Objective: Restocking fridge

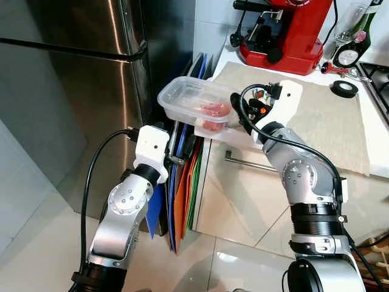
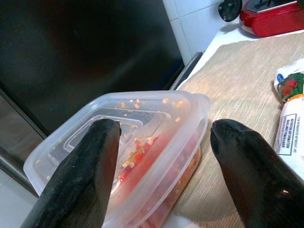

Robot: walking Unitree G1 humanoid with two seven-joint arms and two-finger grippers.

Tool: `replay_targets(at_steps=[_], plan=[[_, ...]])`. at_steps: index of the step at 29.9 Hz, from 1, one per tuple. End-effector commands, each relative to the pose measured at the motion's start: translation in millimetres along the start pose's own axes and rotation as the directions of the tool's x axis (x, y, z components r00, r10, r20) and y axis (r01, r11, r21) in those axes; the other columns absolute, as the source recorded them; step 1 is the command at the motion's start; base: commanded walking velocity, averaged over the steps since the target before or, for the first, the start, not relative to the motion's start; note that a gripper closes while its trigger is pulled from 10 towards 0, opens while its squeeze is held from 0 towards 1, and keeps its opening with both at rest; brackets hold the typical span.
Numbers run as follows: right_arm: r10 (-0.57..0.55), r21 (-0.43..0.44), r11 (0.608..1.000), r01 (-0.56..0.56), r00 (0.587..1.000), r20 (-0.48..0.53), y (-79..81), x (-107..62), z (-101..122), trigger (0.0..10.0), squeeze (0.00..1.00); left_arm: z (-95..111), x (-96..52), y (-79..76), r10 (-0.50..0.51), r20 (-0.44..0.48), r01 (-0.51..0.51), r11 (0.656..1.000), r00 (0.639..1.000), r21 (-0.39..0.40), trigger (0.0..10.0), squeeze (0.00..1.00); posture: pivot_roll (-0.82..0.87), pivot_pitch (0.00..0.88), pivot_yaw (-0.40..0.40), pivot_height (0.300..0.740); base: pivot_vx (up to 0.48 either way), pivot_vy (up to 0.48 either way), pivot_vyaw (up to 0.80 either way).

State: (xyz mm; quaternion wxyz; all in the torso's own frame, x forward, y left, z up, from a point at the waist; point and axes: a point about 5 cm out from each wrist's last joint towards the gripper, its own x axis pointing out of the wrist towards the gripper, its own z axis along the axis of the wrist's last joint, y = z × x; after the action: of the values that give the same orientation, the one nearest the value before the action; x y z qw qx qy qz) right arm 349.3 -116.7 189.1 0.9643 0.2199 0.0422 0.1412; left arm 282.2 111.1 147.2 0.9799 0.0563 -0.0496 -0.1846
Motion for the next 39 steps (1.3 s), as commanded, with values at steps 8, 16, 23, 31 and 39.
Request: replay_targets(at_steps=[8,16,23,31,39], plan=[[-0.028,0.019,0.999,0.029,0.999,-0.046,-0.3,3.9,-2.0,10.0,0.00,5.7,2.7,0.4,0.001,0.015,-0.001,1.000,1.000,0.002,10.0,0.00,0.00,0.000,-0.019,0.740,0.000,0.000,0.00],[-0.023,0.007,1.000,0.024,0.998,-0.056,4.5,6.6,-6.2,10.0,0.00,6.0,3.0,0.6,0.000,0.015,0.000,1.000,1.000,0.002,10.0,0.00,0.00,0.000,-0.016,0.740,0.000,0.000,0.00],[0.009,0.029,1.000,-0.007,0.997,-0.072,14.4,10.8,-9.9,10.0,0.00,6.2,3.1,0.3,0.000,0.017,0.000,1.000,1.000,0.003,10.0,0.00,0.00,0.000,-0.017,0.740,0.000,0.000,0.00],[-0.001,0.089,0.996,0.011,0.994,-0.110,15.2,15.8,-16.5,10.0,0.00,6.5,3.1,-0.1,0.002,0.016,-0.002,1.000,1.000,0.003,10.0,0.00,0.00,0.000,-0.019,0.740,0.000,0.000,0.00],[-0.021,0.100,0.994,0.032,0.994,-0.111,11.8,16.1,-17.5,0.0,0.00,6.6,3.7,-0.3,0.002,0.018,-0.002,1.000,1.000,0.001,10.0,0.00,0.00,0.000,-0.021,0.740,0.000,0.000,0.00]])
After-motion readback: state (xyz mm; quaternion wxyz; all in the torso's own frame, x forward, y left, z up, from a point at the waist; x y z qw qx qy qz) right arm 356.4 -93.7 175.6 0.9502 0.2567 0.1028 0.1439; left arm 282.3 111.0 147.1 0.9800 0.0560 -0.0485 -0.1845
